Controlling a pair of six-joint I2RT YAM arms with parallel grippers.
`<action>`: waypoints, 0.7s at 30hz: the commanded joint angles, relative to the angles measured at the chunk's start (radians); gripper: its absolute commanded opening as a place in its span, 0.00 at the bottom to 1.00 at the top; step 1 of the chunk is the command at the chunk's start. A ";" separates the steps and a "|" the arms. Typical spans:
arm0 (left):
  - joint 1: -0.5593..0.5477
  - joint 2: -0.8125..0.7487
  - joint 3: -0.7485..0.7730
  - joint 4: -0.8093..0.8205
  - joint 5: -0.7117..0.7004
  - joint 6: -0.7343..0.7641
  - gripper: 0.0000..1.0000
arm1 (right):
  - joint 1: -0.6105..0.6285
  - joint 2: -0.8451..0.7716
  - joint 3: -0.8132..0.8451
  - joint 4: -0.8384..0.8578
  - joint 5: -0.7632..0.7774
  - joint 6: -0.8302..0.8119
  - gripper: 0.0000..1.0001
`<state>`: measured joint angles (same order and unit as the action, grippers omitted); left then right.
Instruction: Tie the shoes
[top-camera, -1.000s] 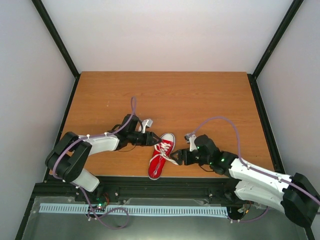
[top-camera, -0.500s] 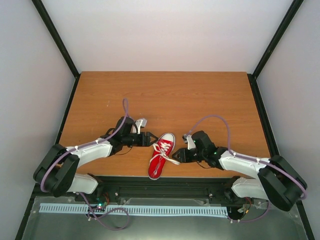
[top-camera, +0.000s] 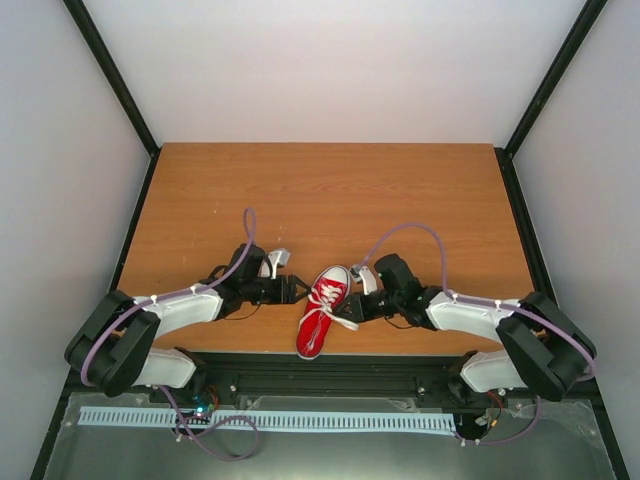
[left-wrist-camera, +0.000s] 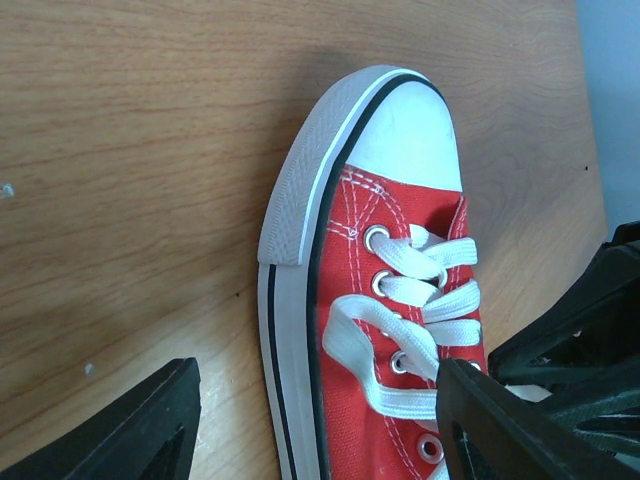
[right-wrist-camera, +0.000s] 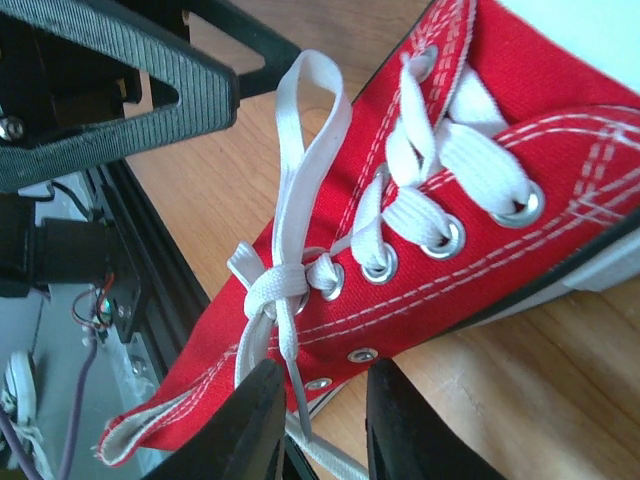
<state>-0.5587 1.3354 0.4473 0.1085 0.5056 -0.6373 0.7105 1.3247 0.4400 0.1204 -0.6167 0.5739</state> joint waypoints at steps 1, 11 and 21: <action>-0.007 -0.016 0.007 0.019 0.011 -0.016 0.66 | 0.020 0.040 0.037 0.038 -0.016 -0.019 0.22; -0.007 -0.040 -0.014 0.042 0.003 -0.036 0.67 | 0.033 0.033 0.036 0.026 0.027 -0.012 0.03; -0.007 -0.054 -0.013 0.049 0.026 -0.035 0.70 | 0.033 -0.076 -0.007 -0.088 0.098 -0.026 0.03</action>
<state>-0.5587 1.2926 0.4297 0.1184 0.5060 -0.6697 0.7357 1.2972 0.4561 0.0807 -0.5644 0.5644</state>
